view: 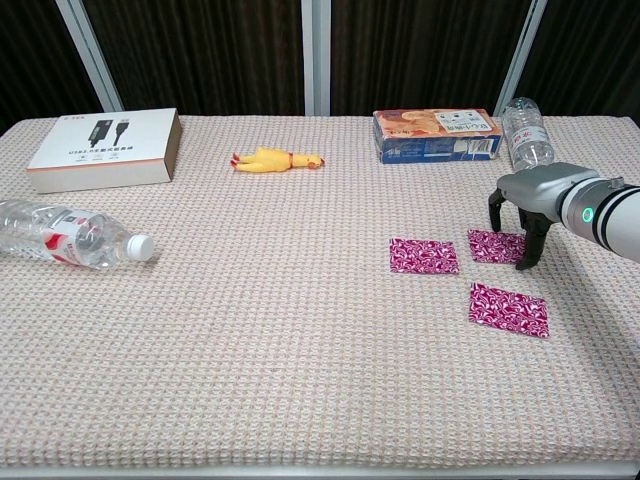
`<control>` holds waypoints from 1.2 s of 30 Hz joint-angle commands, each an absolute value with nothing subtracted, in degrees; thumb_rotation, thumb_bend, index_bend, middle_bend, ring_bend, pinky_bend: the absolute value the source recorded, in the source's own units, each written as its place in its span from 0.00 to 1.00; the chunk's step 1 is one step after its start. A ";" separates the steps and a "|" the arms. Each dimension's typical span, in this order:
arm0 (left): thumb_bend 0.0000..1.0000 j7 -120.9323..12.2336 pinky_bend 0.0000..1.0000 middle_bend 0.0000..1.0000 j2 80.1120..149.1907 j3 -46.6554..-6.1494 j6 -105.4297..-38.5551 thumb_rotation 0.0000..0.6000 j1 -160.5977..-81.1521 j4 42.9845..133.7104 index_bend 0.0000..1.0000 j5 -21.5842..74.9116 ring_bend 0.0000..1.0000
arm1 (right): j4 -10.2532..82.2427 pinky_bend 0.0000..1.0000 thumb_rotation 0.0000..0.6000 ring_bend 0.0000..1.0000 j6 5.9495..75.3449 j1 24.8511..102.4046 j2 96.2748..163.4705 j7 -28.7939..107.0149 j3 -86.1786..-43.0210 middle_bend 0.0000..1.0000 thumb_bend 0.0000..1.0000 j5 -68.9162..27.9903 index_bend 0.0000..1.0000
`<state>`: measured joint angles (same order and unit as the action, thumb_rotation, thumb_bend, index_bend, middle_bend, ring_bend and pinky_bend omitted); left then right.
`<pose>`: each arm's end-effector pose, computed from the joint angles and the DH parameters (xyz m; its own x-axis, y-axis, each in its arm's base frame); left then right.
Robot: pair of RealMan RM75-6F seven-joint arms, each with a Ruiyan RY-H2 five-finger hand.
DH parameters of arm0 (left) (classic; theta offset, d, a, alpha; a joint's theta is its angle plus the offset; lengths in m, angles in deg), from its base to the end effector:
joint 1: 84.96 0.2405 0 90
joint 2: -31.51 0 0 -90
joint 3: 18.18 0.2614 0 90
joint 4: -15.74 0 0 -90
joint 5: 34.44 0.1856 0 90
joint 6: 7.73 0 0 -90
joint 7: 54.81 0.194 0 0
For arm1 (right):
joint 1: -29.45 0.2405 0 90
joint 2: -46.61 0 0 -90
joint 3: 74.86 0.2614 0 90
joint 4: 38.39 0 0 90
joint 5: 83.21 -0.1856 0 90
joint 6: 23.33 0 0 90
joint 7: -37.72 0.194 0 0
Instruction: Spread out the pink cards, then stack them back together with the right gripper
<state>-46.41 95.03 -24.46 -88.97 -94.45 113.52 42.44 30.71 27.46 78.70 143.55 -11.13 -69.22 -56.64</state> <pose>-0.2954 0.2619 0.1867 0.4280 0.0007 0.9038 0.9024 0.0549 -0.4273 -0.2351 -0.4115 -0.0501 0.6631 -0.4672 0.5848 -0.7039 -0.1236 0.6994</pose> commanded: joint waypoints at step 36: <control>0.06 -47.86 0.38 0.23 94.20 -24.93 -89.42 1.00 -94.05 113.50 0.23 41.83 0.16 | 54.05 0.97 1.00 1.00 45.13 74.38 135.18 -10.82 -69.08 1.00 0.00 -54.93 0.45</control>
